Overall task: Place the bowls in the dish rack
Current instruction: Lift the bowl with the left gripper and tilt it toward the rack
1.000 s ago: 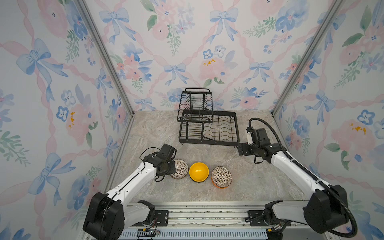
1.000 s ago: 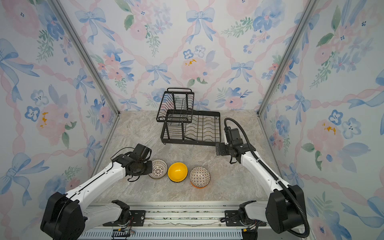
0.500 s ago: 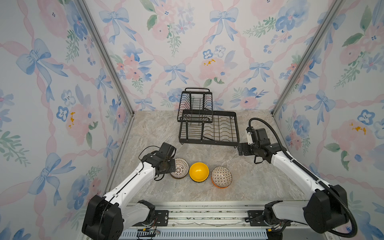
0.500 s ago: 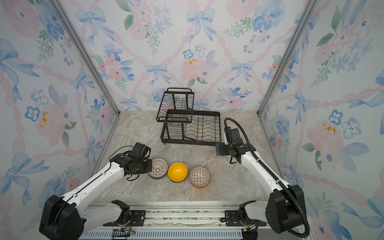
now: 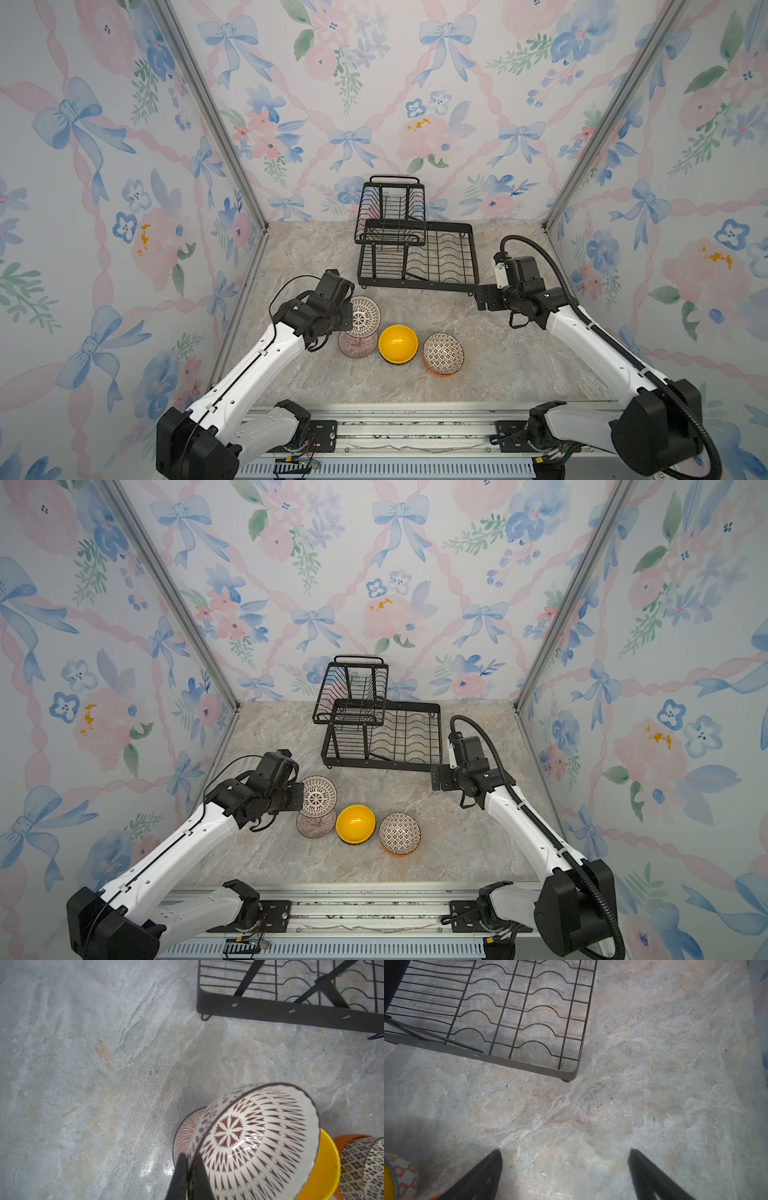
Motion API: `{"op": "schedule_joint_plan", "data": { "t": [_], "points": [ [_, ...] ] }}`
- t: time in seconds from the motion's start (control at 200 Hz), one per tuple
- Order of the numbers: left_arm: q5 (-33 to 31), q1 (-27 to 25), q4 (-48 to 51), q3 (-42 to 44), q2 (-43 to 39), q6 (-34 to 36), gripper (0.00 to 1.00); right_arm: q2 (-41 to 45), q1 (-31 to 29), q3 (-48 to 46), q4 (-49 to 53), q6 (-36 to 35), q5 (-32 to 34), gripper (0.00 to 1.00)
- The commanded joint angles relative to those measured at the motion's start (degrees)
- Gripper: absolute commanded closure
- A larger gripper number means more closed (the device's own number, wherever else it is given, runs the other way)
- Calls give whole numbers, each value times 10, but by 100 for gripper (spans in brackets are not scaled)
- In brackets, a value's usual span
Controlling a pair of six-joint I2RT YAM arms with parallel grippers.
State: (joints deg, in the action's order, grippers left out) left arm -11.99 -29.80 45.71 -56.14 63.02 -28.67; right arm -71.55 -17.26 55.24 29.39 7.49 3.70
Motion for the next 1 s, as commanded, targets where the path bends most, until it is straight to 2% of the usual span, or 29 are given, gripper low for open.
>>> {"op": "schedule_joint_plan", "data": {
  "t": [0.0, 0.21, 0.46, 0.69, 0.94, 0.995],
  "points": [
    [-46, -41, -42, -22, -11, 14, 100, 9, -17, 18, 11, 0, -22, 3],
    [-22, -78, -172, 9, 9, -2, 100, 6, -59, 51, 26, -6, -24, 3],
    [-24, -109, -271, -4, 74, 23, 100, 37, -110, 70, 28, 5, -75, 3],
    [-13, -119, -330, -27, 126, 43, 100, 53, -149, 64, -7, 74, -103, 3],
    [15, -129, -380, -47, 161, 56, 100, 1, -198, 66, -51, 141, -71, 0],
    [18, -132, -387, -49, 165, 57, 100, -12, -204, 70, -55, 149, -62, 2]
  ]
}}
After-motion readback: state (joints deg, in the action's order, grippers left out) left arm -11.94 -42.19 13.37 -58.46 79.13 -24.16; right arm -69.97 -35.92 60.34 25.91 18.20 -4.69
